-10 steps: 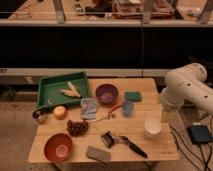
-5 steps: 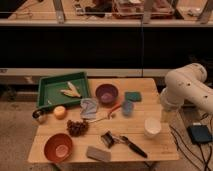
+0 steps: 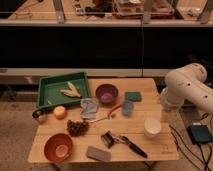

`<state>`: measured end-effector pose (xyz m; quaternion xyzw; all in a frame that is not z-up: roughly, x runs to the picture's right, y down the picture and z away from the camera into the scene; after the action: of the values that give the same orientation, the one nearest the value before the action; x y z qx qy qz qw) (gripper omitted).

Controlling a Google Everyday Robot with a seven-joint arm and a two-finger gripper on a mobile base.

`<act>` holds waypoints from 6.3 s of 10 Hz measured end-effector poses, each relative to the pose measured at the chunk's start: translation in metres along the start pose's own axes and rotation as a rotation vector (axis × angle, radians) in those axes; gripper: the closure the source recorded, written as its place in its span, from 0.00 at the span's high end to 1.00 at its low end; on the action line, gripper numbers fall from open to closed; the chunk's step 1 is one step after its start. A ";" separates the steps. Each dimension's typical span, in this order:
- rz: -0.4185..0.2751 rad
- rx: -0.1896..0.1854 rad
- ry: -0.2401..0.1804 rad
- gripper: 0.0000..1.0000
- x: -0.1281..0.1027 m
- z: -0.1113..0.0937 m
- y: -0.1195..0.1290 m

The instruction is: Place sponge in red bowl

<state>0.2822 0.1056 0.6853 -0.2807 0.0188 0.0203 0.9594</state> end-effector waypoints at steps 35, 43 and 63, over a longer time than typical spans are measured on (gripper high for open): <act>-0.237 0.099 -0.246 0.65 -0.057 -0.016 -0.174; -0.220 -0.018 0.007 0.65 -0.059 0.122 -0.146; -0.034 -0.168 -0.142 0.65 -0.042 0.173 -0.181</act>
<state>0.2534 0.0455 0.9300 -0.3581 -0.0558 0.0252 0.9317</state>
